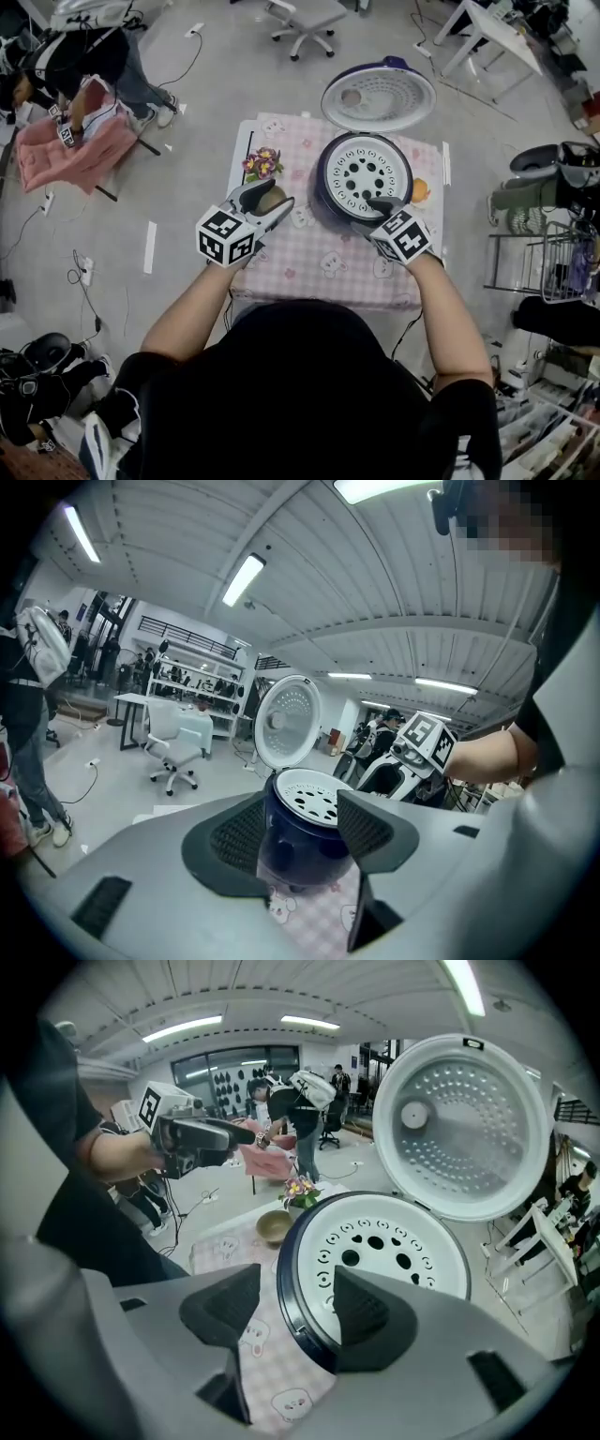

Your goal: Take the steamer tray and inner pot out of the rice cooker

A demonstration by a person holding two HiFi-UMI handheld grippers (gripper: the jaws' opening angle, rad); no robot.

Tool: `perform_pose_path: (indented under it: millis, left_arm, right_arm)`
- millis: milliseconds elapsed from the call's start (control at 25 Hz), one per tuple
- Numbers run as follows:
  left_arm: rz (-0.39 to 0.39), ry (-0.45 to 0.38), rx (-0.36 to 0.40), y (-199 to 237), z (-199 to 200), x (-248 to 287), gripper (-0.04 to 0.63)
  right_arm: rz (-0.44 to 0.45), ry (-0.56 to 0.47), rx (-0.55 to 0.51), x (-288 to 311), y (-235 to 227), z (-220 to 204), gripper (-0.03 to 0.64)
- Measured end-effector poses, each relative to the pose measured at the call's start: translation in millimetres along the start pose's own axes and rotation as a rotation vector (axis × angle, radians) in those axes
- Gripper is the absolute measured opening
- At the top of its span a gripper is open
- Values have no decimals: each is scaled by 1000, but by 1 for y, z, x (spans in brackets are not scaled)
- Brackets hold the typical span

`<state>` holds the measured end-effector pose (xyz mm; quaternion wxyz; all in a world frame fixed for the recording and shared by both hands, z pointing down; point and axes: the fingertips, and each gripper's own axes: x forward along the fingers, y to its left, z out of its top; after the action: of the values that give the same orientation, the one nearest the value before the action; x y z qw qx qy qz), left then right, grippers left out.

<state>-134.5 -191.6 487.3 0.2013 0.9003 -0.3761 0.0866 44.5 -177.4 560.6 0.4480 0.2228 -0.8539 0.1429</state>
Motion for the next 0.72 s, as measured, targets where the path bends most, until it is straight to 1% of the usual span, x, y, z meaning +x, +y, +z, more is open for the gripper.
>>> perform_pose_path:
  millis: [240, 400, 560, 720]
  left_arm:
    - [3, 7, -9, 14, -4, 3, 255]
    - [1, 9, -13, 18, -4, 5, 255]
    - [-2, 11, -17, 18, -4, 7, 255]
    - [-3, 12, -23, 21, -5, 7, 255]
  right_arm:
    - [54, 122, -79, 32, 8, -9, 256]
    - [88, 210, -103, 46, 7, -18, 253]
    - [83, 300, -142, 46, 4, -19, 252]
    - [79, 349, -203, 55, -2, -21, 252]
